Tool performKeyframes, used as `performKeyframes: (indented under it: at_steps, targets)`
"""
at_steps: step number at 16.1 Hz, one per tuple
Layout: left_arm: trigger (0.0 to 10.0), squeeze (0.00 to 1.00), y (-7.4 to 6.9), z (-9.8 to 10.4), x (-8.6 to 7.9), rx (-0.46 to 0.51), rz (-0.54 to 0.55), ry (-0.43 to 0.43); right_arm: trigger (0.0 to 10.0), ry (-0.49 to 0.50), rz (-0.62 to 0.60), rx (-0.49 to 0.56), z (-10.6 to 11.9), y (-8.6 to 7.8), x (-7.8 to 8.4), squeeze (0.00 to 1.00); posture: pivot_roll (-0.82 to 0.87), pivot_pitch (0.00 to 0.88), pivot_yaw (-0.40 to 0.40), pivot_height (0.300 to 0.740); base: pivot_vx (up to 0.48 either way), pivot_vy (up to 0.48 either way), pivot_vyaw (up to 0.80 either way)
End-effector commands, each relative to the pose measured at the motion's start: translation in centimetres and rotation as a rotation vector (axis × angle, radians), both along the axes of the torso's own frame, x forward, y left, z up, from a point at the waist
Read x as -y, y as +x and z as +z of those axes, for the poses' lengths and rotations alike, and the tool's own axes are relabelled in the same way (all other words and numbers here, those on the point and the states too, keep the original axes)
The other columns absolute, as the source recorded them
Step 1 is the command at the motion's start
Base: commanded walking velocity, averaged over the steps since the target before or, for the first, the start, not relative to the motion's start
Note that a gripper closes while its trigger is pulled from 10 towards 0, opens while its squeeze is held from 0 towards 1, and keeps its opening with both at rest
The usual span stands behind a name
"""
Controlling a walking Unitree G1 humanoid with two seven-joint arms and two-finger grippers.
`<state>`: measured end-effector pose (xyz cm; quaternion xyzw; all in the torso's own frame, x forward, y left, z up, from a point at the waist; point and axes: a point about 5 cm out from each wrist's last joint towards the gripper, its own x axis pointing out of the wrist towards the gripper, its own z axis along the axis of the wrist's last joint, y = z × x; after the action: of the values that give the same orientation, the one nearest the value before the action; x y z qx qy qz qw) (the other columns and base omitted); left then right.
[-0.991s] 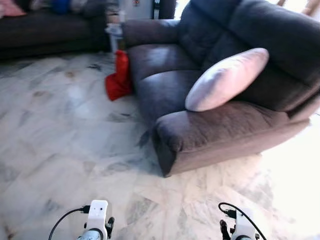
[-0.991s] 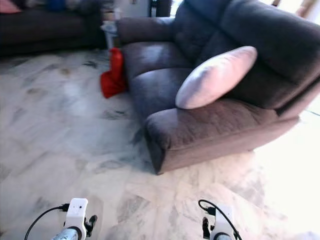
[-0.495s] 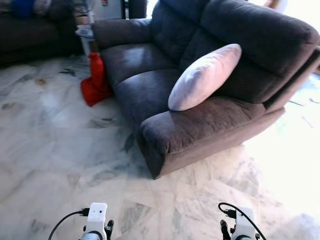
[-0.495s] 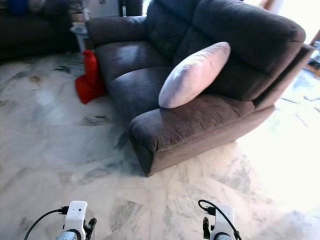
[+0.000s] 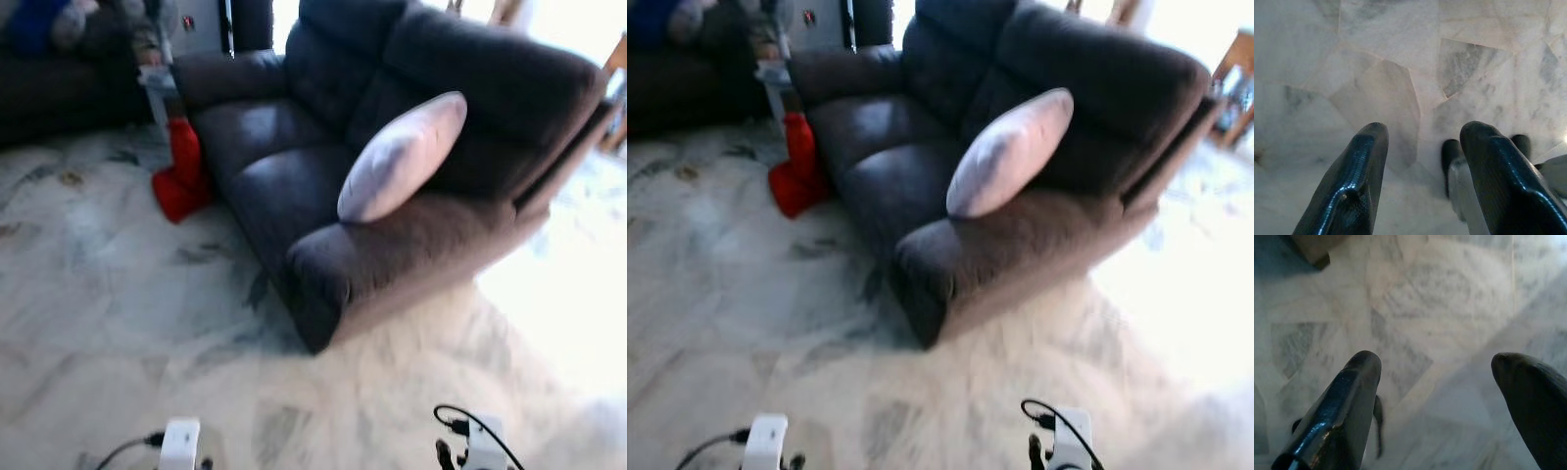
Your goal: Move the pillow to the sofa from floor
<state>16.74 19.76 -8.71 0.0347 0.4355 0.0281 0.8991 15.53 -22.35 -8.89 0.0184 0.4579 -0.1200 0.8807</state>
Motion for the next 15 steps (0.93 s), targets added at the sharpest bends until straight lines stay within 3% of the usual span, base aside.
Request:
performKeyframes:
  at_steps: [1, 7, 11, 13, 15]
  targets:
    - [10.0, 0.00, 0.2, 0.0, 0.7, 0.006, -0.020, -0.009, 10.0, -0.020, -0.018, -0.004, 0.1, -0.2, 0.8, 0.00, 0.00, 0.000, -0.044, 0.740, 0.000, 0.424, 0.00]
    - [10.0, 0.00, 0.3, 0.1, 0.7, 0.011, -0.002, -0.009, 10.0, -0.009, 0.006, -0.012, -0.1, 0.5, -1.3, 0.00, 0.01, 0.000, -0.047, 0.740, 0.000, 0.417, -0.80]
    - [10.0, 0.00, 0.3, 0.0, 0.8, 0.009, 0.011, -0.010, 10.0, 0.000, 0.025, 0.042, 0.6, 2.7, -3.5, 0.00, 0.00, 0.000, -0.050, 0.740, 0.000, 0.417, 0.00]
    - [10.0, 0.00, 0.3, 0.0, 0.8, 0.009, 0.016, -0.012, 10.0, 0.001, 0.018, 0.043, 0.6, 2.6, -3.3, 0.00, 0.00, 0.000, -0.050, 0.740, 0.000, 0.420, 0.00]
    - [10.0, 0.00, 0.3, 0.0, 0.9, 0.006, 0.013, -0.013, 10.0, 0.002, 0.015, 0.037, 0.5, 2.4, -3.0, 0.00, 0.00, 0.000, -0.047, 0.740, 0.000, 0.424, -0.80]
